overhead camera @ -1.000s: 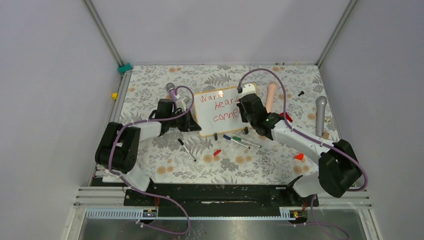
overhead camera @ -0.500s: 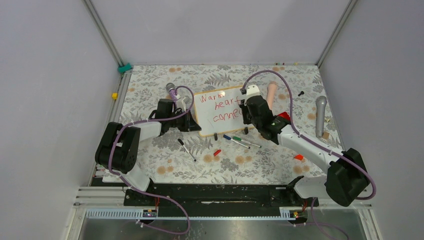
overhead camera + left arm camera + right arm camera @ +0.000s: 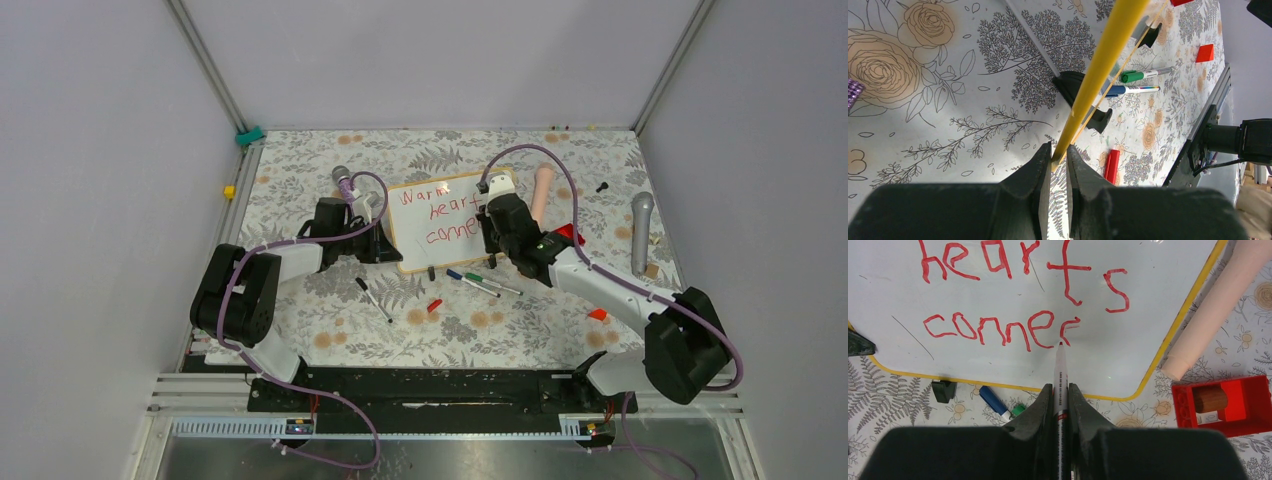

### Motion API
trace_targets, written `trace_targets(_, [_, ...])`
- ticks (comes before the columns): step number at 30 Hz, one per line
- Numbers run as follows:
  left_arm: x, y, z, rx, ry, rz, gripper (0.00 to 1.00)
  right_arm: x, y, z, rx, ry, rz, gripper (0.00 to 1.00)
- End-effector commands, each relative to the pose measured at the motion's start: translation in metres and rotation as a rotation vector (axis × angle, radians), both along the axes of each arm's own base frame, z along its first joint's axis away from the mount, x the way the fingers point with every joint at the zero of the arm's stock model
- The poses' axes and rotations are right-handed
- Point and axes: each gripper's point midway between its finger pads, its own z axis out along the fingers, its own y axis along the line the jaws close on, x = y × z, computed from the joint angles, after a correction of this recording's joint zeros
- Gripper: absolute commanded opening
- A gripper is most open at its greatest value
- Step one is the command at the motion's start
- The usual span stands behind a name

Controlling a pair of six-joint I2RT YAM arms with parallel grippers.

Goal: Write a sentence on the whiteboard

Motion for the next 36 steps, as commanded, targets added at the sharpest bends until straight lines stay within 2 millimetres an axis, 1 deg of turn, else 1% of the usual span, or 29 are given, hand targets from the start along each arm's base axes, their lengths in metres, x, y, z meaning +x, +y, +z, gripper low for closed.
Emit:
trace_targets(1, [0.018, 0.003, 0.008, 0.015, -0.057, 0.028, 0.00, 0.006, -0.001, 0.001, 0.004, -0.011, -0.018, 0.00])
trace_targets(13, [0.018, 0.003, 0.007, 0.016, -0.053, 0.028, 0.01, 0.014, -0.001, 0.005, -0.001, -0.037, -0.038, 0.00])
trace_targets(18, [0.018, 0.003, 0.008, 0.013, -0.056, 0.027, 0.01, 0.015, -0.001, 0.002, -0.010, -0.033, -0.040, 0.00])
trace_targets(24, [0.018, 0.003, 0.007, 0.014, -0.055, 0.026, 0.01, 0.015, -0.008, -0.001, -0.040, -0.032, -0.058, 0.00])
trace_targets(36, [0.018, 0.003, 0.007, 0.015, -0.053, 0.028, 0.00, 0.014, -0.019, 0.002, -0.082, -0.043, -0.088, 0.00])
